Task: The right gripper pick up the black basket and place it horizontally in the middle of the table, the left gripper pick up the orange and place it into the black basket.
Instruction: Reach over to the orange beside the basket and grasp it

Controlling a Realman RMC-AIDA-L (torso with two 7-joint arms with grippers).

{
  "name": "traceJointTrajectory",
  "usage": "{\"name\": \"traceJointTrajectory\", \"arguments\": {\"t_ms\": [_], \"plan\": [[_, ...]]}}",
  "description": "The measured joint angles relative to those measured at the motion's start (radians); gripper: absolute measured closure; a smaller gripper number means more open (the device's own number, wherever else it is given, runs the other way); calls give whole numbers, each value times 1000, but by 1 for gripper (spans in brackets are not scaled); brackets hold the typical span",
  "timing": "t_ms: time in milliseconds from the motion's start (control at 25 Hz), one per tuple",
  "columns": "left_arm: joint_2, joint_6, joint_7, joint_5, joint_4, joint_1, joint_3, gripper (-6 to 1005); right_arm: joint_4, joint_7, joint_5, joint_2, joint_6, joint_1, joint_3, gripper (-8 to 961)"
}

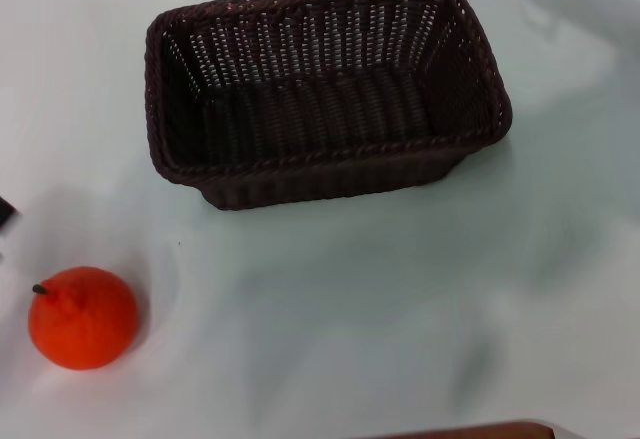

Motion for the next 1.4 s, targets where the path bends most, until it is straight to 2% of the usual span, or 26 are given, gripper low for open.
{"name": "traceJointTrajectory", "arguments": {"t_ms": [80,200,440,800,960,1240,1400], "plan": [[7,17,-8,96,3,-5,6,243,0,-30,16,11,-19,23,-1,75],[7,45,-14,169,5,-8,7,247,0,-60,22,24,-31,56,-3,77],[-1,113,-14,236,3,0,7,254,0,-81,38,37,-32,91,-2,77],[-10,181,-8,281,7,11,7,265,-2,-154,265,46,4,59,-4,80],[-10,191,-3,283,5,21,2,270,1,-187,307,57,11,51,-5,82],[-15,194,31,280,0,35,-16,279,12,-194,313,59,11,50,-5,82],[-15,194,32,283,0,34,-18,435,13,-195,313,59,10,50,-3,82]]}}
